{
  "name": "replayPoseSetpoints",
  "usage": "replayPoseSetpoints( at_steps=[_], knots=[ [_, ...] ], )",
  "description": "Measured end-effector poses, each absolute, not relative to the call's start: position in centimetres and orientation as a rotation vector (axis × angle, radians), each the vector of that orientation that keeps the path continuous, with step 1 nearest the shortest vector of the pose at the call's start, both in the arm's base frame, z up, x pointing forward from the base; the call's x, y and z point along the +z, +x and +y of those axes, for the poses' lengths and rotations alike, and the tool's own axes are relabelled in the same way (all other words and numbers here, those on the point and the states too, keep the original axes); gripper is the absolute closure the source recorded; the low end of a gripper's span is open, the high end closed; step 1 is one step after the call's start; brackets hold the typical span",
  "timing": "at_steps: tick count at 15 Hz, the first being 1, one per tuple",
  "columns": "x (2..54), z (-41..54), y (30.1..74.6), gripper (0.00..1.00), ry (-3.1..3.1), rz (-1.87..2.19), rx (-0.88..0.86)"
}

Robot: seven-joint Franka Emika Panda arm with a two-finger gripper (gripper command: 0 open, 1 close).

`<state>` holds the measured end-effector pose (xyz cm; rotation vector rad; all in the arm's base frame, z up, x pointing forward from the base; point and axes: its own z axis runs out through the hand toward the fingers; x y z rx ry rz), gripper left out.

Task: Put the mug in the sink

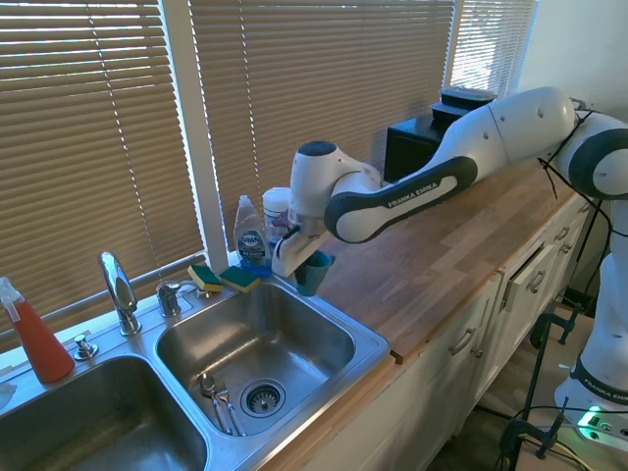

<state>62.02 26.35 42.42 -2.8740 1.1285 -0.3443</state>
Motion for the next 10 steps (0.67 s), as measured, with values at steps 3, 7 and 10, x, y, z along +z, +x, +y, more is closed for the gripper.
replayPoseSetpoints(
  at_steps=[3, 7, 10],
  knots=[
    [39.5, 30.9, 64.2, 1.0, -2.896, 1.113, -0.362],
    [33.7, 32.6, 67.8, 1.0, -2.908, 1.156, -0.328],
    [29.9, 32.4, 70.1, 1.0, -2.925, 1.198, -0.282]
  ],
)
